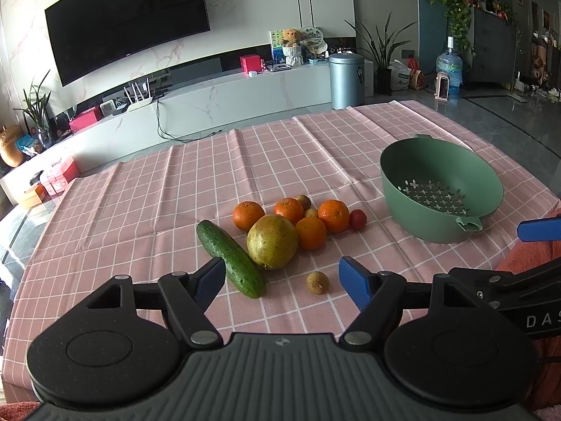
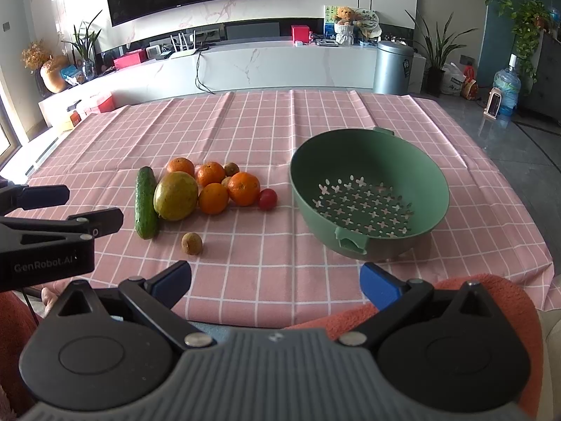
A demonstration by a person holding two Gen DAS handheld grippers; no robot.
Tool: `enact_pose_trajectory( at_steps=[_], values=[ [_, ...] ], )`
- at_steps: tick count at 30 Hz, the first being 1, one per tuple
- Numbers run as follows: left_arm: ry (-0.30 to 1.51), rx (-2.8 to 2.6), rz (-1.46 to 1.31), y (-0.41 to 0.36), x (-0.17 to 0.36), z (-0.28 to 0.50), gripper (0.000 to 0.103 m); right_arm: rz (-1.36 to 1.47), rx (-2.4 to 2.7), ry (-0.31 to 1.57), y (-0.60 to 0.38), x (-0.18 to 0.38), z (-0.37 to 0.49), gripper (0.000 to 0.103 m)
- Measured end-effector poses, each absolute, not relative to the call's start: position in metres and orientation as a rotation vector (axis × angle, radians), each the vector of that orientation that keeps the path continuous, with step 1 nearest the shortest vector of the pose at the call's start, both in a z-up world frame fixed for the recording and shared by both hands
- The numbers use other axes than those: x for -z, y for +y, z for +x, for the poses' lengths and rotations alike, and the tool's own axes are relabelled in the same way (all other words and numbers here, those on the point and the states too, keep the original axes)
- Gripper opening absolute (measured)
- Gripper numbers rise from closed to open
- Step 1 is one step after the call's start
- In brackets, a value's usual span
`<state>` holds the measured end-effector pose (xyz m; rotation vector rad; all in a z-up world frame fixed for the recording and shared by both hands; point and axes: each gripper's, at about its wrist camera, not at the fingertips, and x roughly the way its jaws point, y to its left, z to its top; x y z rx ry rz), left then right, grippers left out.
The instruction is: Organize fruits
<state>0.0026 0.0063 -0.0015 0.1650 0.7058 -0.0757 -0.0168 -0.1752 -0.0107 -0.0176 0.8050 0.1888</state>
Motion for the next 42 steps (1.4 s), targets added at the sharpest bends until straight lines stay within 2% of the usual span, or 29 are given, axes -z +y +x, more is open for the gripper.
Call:
enact_pose_trajectory(
  at_steps=[42],
  values=[
    [0.710,0.067,0.177,0.0050,0.0011,0.0029,0.087,0.009,-0.159,0.840,-0.1806,0.0134,-0.0149,0.098]
  ],
)
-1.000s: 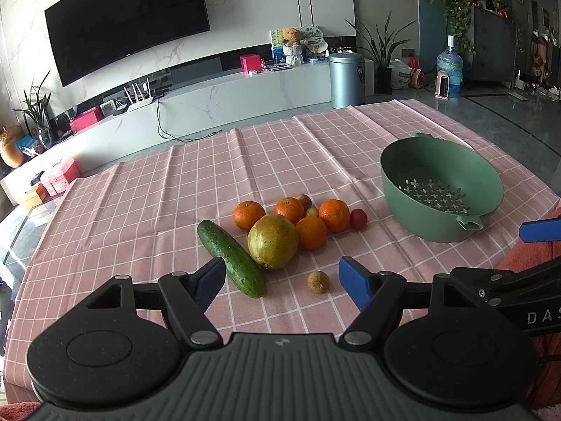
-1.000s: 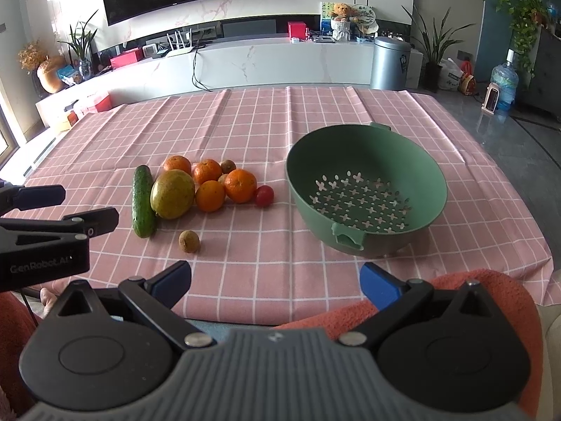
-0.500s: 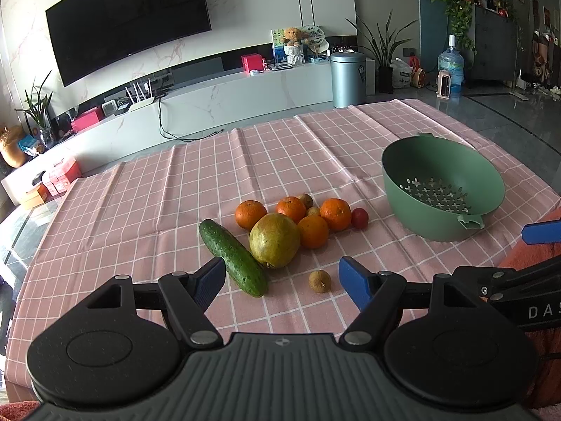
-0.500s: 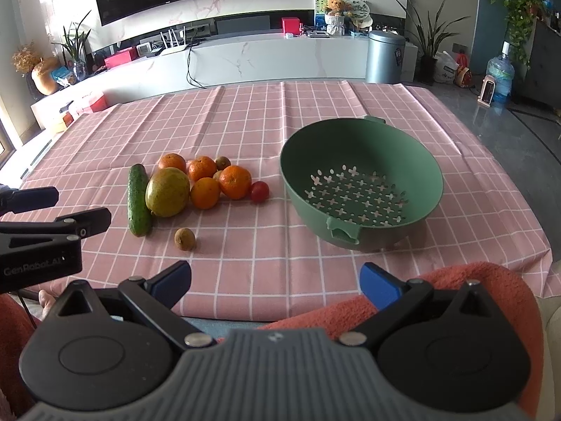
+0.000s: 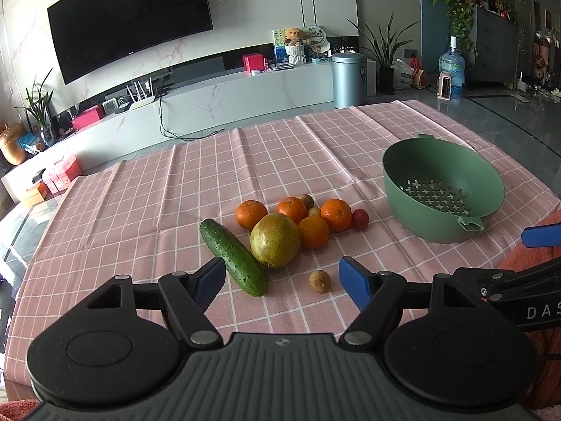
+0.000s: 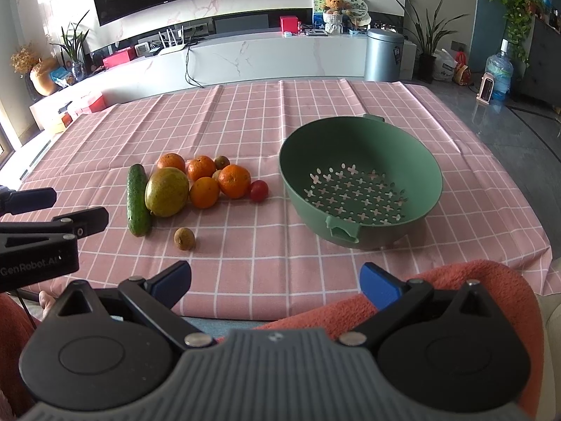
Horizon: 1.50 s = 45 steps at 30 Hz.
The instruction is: Organize fruits
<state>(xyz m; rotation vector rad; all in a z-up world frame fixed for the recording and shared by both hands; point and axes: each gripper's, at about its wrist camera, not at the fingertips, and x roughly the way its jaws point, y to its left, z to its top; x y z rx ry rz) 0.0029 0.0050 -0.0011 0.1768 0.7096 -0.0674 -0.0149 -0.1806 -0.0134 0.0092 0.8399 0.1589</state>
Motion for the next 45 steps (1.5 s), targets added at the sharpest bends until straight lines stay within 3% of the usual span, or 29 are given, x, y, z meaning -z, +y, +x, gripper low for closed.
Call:
enact_pose_trajectory(
  at_steps=[26,29,32,35,45],
  values=[
    [0.757,0.100,0.079,0.023,-0.004,0.032,0.087,0.038,-0.234,0.753,-0.168,0.014,0.002,0.098],
    [0.796,0.096,0.030,0.036,0.001,0.046,0.084,0.030,-0.273,0.745,-0.160,0.018,0.015,0.088],
    [0.838,0.078,-0.006,0.050,0.010,0.059,0.075,0.055,-0.304,0.750,-0.150,0.024,0.030,0.083],
    [0.880,0.041,-0.057,0.065,0.017,0.073,0.066,0.061,-0.341,0.762,-0.136,0.031,0.044,0.071],
    [0.916,-0.056,-0.203,0.104,0.047,0.114,0.060,0.204,-0.374,0.841,-0.090,0.058,0.095,0.066]
  ],
)
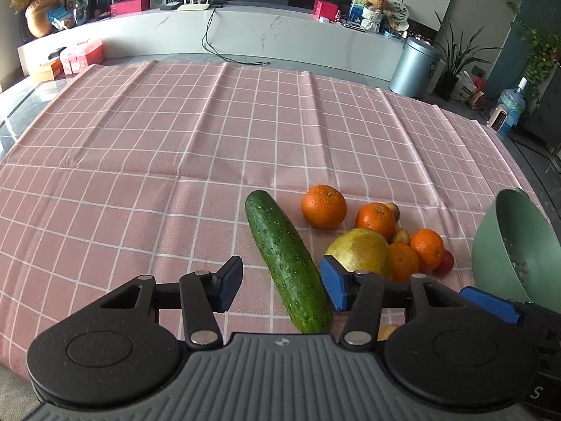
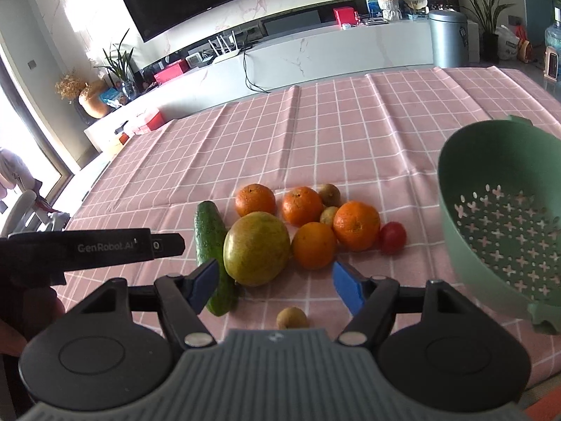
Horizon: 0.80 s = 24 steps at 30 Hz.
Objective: Organize fruits
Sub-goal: 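Grasp the green cucumber with the left gripper while the right gripper reaches toward the yellow-green pear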
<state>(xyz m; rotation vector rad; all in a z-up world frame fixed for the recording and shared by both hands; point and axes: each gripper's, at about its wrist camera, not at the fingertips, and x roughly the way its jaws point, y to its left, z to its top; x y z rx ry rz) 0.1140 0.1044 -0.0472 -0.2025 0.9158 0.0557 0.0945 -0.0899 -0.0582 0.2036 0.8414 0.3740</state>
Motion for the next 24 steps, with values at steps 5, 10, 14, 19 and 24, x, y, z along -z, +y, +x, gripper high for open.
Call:
enact_pose_trajectory(
  at_steps=[5,10,14,19,24],
  values=[
    [0.945,-0.057,-0.306,0.116,0.063,0.135,0.060,0.266,-0.352,0.894,-0.085,0.069,0.113,0.055],
    [0.977,-0.081,-0.405,0.128,0.080,0.155,0.060,0.262,-0.345,0.911,-0.080,0.076,0.121,0.055],
    [0.996,-0.075,-0.438,0.128,0.089,0.164,0.060,0.262,-0.334,0.927,-0.080,0.078,0.125,0.055],
    [1.011,-0.065,-0.435,0.124,0.096,0.169,0.048,0.289,-0.326,0.942,-0.078,0.079,0.129,0.055],
    [1.021,-0.068,-0.471,0.133,0.094,0.163,0.046,0.280,-0.330,0.942,-0.066,0.078,0.130,0.058]
  ],
)
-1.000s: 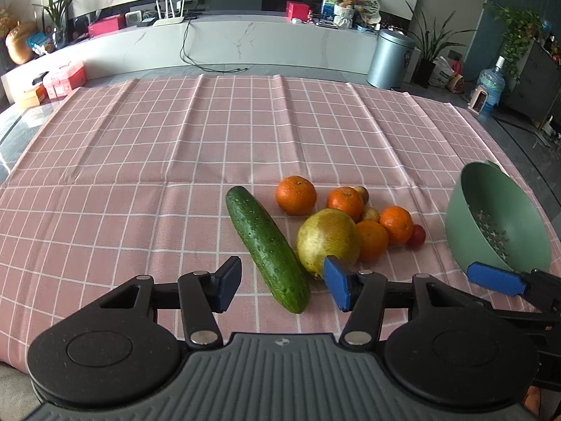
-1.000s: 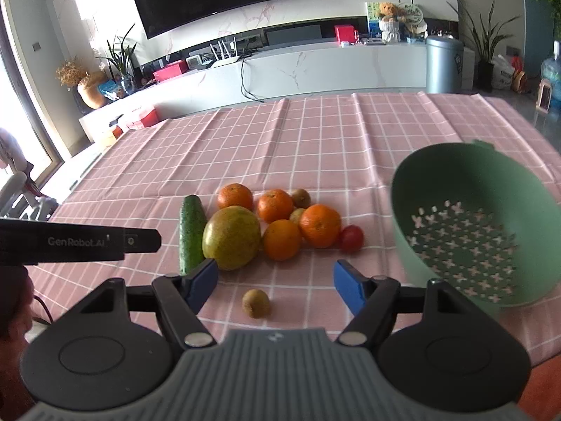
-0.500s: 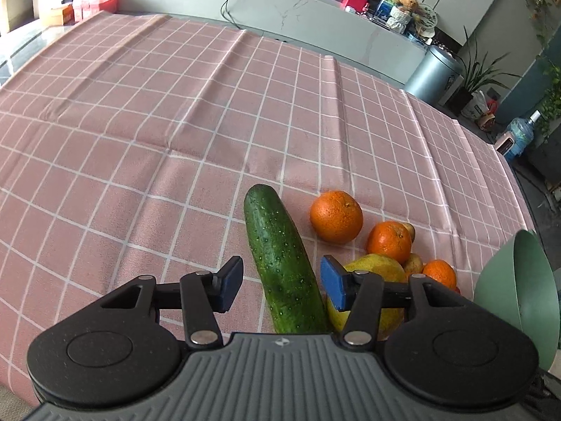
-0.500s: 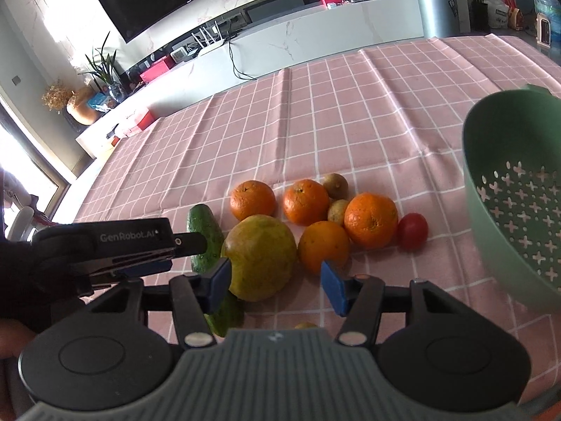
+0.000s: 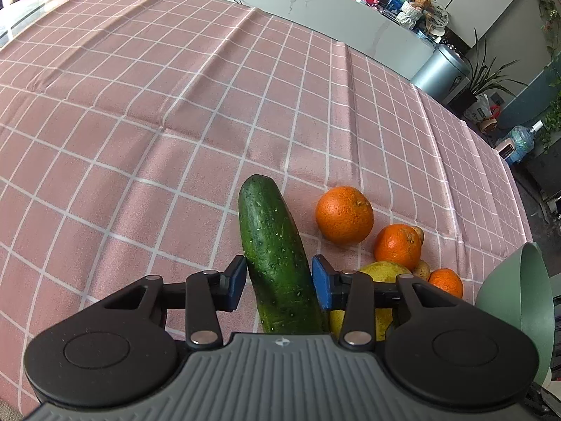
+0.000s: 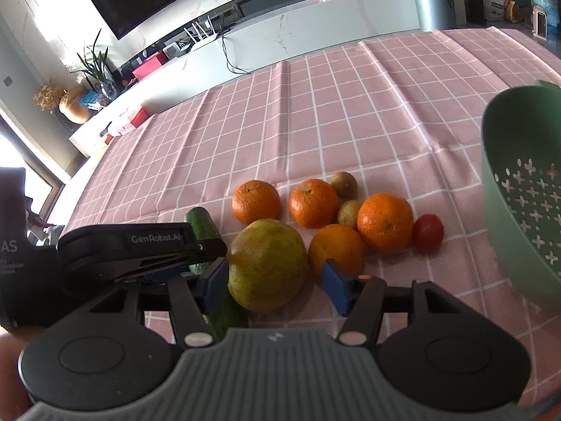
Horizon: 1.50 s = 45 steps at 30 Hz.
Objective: Organize fruits
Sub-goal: 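Grasp the green cucumber with the left gripper while the right gripper reaches toward the yellow-green pear, then close the right gripper around the large yellow-green pear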
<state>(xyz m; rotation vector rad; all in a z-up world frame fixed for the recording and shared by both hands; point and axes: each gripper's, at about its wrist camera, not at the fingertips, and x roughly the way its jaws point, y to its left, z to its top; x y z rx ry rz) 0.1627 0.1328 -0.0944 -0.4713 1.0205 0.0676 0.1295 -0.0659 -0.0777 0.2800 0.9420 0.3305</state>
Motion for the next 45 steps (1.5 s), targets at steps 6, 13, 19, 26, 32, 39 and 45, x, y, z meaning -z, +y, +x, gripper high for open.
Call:
enact_pose_trajectory(
  at_steps=[6,13,19,26,32,39,45],
  values=[
    [1.045,-0.085,-0.494,0.147,0.093,0.151,0.047,0.196,-0.317,0.923,-0.044,0.079,0.130,0.059],
    [1.059,-0.067,-0.537,0.157,0.099,0.154,0.054,-0.010,-0.291,0.855,-0.016,0.086,0.126,0.062],
    [1.045,-0.034,-0.525,0.156,0.100,0.153,0.049,-0.119,-0.271,0.817,-0.003,0.092,0.127,0.062],
    [1.018,-0.030,-0.462,0.145,0.097,0.148,0.047,-0.185,-0.286,0.790,0.002,0.094,0.125,0.058],
    [0.993,-0.014,-0.419,0.137,0.090,0.137,0.046,-0.158,-0.315,0.787,-0.013,0.082,0.111,0.057],
    [1.009,-0.018,-0.375,0.130,0.083,0.124,0.046,-0.105,-0.352,0.832,-0.034,0.078,0.096,0.057],
    [1.022,-0.061,-0.414,0.139,0.084,0.117,0.046,-0.110,-0.425,0.826,-0.019,0.088,0.097,0.057]
  ],
)
